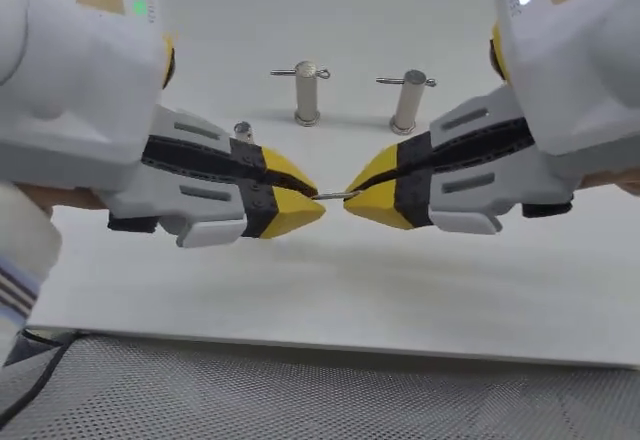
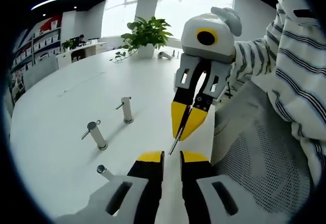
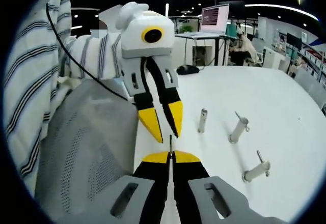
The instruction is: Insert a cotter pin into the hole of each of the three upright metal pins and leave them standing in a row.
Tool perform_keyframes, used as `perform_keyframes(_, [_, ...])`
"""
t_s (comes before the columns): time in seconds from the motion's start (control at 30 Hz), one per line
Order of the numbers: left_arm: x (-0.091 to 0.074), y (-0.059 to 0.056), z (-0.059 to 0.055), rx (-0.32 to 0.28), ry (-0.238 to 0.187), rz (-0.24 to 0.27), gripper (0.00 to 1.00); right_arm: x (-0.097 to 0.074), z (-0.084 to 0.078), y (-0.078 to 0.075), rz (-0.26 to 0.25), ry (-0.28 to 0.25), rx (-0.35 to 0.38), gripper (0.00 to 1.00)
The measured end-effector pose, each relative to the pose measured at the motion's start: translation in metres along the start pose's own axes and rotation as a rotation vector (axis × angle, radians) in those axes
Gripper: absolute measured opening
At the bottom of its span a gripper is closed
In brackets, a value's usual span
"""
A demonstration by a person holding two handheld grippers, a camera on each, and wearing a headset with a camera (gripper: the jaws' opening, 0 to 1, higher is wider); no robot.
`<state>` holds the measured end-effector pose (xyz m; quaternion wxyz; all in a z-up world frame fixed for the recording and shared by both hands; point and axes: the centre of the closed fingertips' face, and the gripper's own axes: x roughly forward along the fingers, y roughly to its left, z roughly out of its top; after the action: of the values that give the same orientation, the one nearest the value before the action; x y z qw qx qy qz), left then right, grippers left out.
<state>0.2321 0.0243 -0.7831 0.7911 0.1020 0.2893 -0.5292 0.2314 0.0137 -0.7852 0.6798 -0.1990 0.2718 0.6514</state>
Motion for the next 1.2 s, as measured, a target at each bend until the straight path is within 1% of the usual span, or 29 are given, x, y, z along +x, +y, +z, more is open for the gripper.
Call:
perform_keyframes(0.03, [-0.001,0.006,-0.001,0.014,0.0,0.029,0.2,0.001,0.001,-0.002,-0.01,-0.007,0.017,0.02])
perform_keyframes(0.07, [-0.003,0.016,-0.002,0.051,-0.007,0.074,0.26,0.002,0.002,-0.003,-0.01,-0.016,0.029,0.02])
perform_keyframes(0.1, [-0.005,0.023,-0.001,0.077,-0.015,0.106,0.33,0.004,0.003,-0.004,-0.014,-0.025,0.03,0.02])
perform_keyframes(0.13, [-0.007,0.028,-0.002,0.084,-0.017,0.134,0.37,0.006,0.004,-0.006,-0.026,-0.027,0.032,0.02])
perform_keyframes(0.17, [-0.01,0.034,-0.005,0.067,-0.014,0.158,0.4,0.008,0.004,-0.007,-0.031,-0.026,0.032,0.02])
perform_keyframes(0.2, [-0.012,0.035,-0.007,0.063,-0.015,0.159,0.41,0.01,0.005,-0.008,-0.037,-0.027,0.034,0.02])
perform_keyframes(0.27, [-0.016,0.044,-0.012,0.066,-0.005,0.195,0.41,0.014,0.008,-0.011,-0.061,-0.039,0.057,0.02])
perform_keyframes(0.3, [-0.018,0.049,-0.016,0.07,0.009,0.214,0.41,0.017,0.009,-0.014,-0.069,-0.04,0.069,0.02])
perform_keyframes(0.37, [-0.019,0.053,-0.02,0.065,0.017,0.225,0.41,0.02,0.01,-0.018,-0.087,-0.048,0.08,0.02])
perform_keyframes(0.43, [-0.021,0.057,-0.023,0.062,0.022,0.237,0.41,0.024,0.013,-0.022,-0.092,-0.07,0.113,0.02])
perform_keyframes(0.47, [-0.021,0.059,-0.025,0.061,0.027,0.246,0.41,0.027,0.013,-0.024,-0.103,-0.07,0.124,0.02])
perform_keyframes(0.53, [-0.021,0.063,-0.028,0.053,0.033,0.263,0.41,0.032,0.013,-0.029,-0.119,-0.065,0.122,0.02])
perform_keyframes(0.63, [-0.018,0.066,-0.032,0.037,0.04,0.265,0.4,0.038,0.016,-0.037,-0.146,-0.065,0.142,0.02])
perform_keyframes(0.67, [-0.017,0.068,-0.035,0.028,0.053,0.267,0.39,0.041,0.017,-0.04,-0.16,-0.063,0.147,0.02])
perform_keyframes(0.73, [-0.017,0.072,-0.04,0.019,0.077,0.279,0.37,0.045,0.017,-0.044,-0.17,-0.055,0.149,0.02])
perform_keyframes(0.77, [-0.018,0.078,-0.048,0.026,0.109,0.293,0.36,0.047,0.017,-0.046,-0.181,-0.044,0.146,0.02])
perform_keyframes(0.8, [-0.018,0.082,-0.051,0.032,0.118,0.297,0.34,0.049,0.018,-0.048,-0.198,-0.032,0.122,0.02])
perform_keyframes(0.87, [-0.017,0.086,-0.053,0.021,0.113,0.299,0.31,0.053,0.019,-0.047,-0.201,-0.029,0.12,0.02])
perform_keyframes(1.0, [-0.015,0.091,-0.051,-0.006,0.081,0.294,0.28,0.062,0.024,-0.049,-0.201,-0.039,0.132,0.02])
perform_keyframes(1.1, [-0.013,0.094,-0.051,-0.005,0.081,0.289,0.26,0.063,0.025,-0.051,-0.206,-0.043,0.148,0.02])
perform_keyframes(1.2, [-0.011,0.097,-0.053,-0.005,0.086,0.289,0.26,0.063,0.026,-0.054,-0.218,-0.041,0.157,0.02])
